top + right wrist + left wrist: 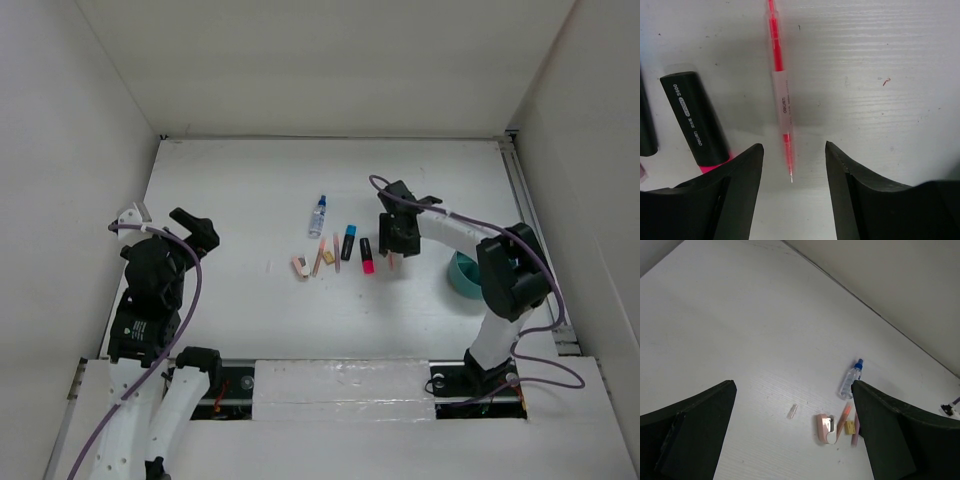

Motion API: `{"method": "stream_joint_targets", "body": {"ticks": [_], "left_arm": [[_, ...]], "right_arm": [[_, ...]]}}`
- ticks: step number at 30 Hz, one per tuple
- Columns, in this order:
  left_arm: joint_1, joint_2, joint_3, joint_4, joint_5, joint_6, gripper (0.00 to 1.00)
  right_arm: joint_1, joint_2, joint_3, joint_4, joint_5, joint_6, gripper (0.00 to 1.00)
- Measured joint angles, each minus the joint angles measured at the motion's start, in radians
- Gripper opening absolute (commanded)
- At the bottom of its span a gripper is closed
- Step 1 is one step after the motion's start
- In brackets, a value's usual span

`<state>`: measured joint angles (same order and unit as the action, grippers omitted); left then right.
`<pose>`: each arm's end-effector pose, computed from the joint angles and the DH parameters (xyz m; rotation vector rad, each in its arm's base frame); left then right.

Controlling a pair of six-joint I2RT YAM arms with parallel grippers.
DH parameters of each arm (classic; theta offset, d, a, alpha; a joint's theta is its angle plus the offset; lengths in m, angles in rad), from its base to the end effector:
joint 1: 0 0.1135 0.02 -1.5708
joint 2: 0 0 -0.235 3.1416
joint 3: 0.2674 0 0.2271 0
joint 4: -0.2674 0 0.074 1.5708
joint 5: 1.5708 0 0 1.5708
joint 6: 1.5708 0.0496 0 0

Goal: Sort the stationery into containers
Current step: Pick up the pen from the center of the board.

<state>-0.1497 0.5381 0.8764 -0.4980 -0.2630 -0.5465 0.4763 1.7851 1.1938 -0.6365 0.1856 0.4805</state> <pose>0.1258 -0.0059 0.3439 -0.5298 1.6505 -0.2863 0.2944 0.1416 0.1552 0.0502 2.7529 -0.0080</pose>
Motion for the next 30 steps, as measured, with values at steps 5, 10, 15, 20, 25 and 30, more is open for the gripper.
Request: {"method": "stream_joint_targets", "body": {"ticks": [5,10,15,20,25,30], "left_arm": [[0.0,0.0,0.0,0.0,0.001,0.0,1.0],[0.0,0.0,0.0,0.0,0.001,0.0,1.0],[0.0,0.0,0.0,0.0,0.001,0.0,1.0],[0.0,0.0,0.0,0.0,0.001,0.0,1.0],[0.0,0.008,0.0,0.001,0.002,0.002,1.0],[0.0,0.1,0.0,0.024,0.068,0.012,1.0]], "right_arm": [[0.0,0.044,0.015,-0.002,-0.01,-0.013,0.55],[0.0,0.073,0.034,-0.004,-0.023,-0.029,0.35],[0.001,0.08,0.043,-0.008,-0.026,-0.04,0.13],[0.001,0.08,0.046,-0.013,-0.026,-0.04,0.0],[0.001,0.078,0.046,-0.014,-0.021,-0.035,0.0],[0.008,0.04,0.026,-0.015,-0.015,-0.024,0.0]]}}
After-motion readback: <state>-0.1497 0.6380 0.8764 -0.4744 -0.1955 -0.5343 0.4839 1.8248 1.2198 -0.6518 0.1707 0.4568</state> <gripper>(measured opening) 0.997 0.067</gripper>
